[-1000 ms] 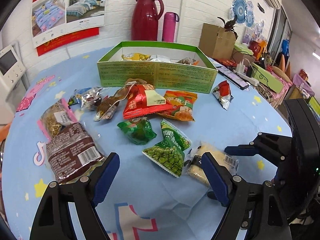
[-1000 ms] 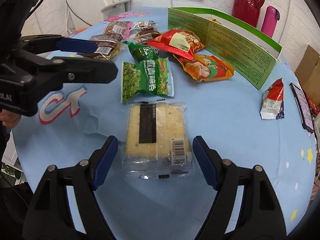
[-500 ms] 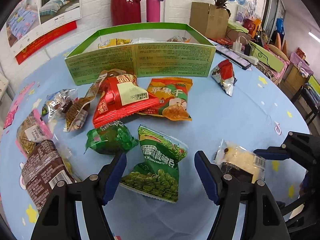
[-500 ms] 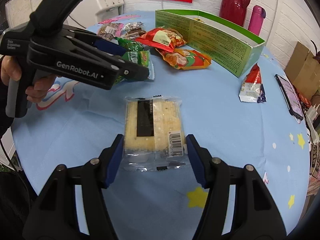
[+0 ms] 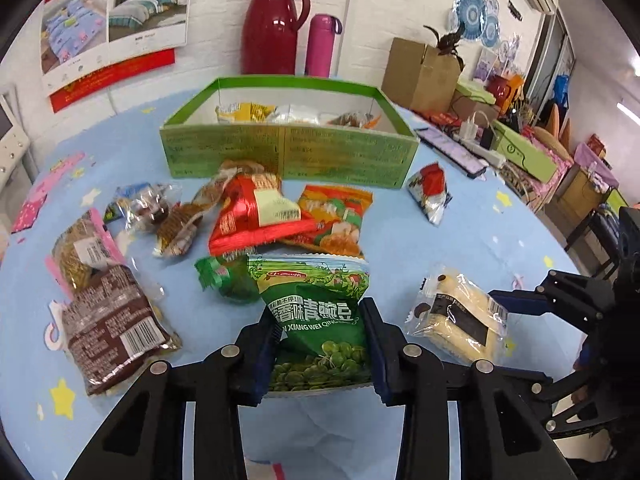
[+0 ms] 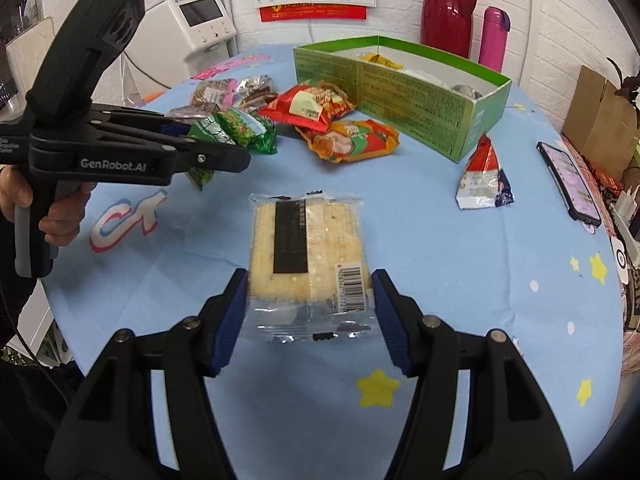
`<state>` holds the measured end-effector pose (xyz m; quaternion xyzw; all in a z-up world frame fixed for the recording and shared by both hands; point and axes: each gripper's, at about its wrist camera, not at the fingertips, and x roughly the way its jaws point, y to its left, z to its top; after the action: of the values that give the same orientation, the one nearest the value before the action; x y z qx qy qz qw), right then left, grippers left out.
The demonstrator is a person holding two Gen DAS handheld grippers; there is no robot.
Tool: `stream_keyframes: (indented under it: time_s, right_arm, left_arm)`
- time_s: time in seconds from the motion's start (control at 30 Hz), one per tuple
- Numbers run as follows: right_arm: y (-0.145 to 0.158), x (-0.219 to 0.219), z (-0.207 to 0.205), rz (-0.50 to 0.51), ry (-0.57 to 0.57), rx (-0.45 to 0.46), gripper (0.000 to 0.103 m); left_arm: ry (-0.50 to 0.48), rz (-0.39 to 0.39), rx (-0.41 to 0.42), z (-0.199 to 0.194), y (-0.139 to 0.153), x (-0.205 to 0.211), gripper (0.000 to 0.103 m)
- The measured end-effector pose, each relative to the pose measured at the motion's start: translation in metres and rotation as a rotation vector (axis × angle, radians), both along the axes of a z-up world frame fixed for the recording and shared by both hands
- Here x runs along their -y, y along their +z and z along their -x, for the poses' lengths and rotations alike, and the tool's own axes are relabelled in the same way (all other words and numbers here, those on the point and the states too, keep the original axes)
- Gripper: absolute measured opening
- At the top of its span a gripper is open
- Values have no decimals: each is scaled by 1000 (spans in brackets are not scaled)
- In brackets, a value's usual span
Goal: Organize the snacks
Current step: 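Carry the pea bag and cracker pack into the green box and open both grippers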
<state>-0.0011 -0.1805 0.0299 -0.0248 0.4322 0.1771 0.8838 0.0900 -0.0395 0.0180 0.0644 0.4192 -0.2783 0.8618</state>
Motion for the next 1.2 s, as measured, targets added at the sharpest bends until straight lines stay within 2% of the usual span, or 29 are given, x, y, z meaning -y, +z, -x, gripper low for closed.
stream_keyframes:
  time_s: [0.23, 0.4, 0.77, 0.93, 1.1, 1.17, 1.2]
  right_arm:
    - [48, 24, -34, -7, -95, 150, 63]
    - [61, 41, -75, -22, -158, 194, 63]
    - [43, 64, -159, -12, -228, 176, 63]
    - [32, 61, -186, -1, -225, 154, 63]
    - [21, 61, -207, -3, -230, 132, 63]
    - [16, 62, -212, 2, -227, 126, 64]
    - [15, 61, -213, 11, -224, 123, 67]
  left_arm:
    - [40, 107, 93, -30, 58, 17, 39]
    - [69, 119, 105, -69, 73, 42, 39]
    - [164, 77, 85, -156, 58, 71, 39]
    - [187, 43, 81, -181, 45, 76, 39]
    - [203, 44, 61, -197, 31, 76, 40]
    - [211, 43, 67, -200, 28, 75, 45]
    - [213, 42, 71, -200, 28, 75, 63]
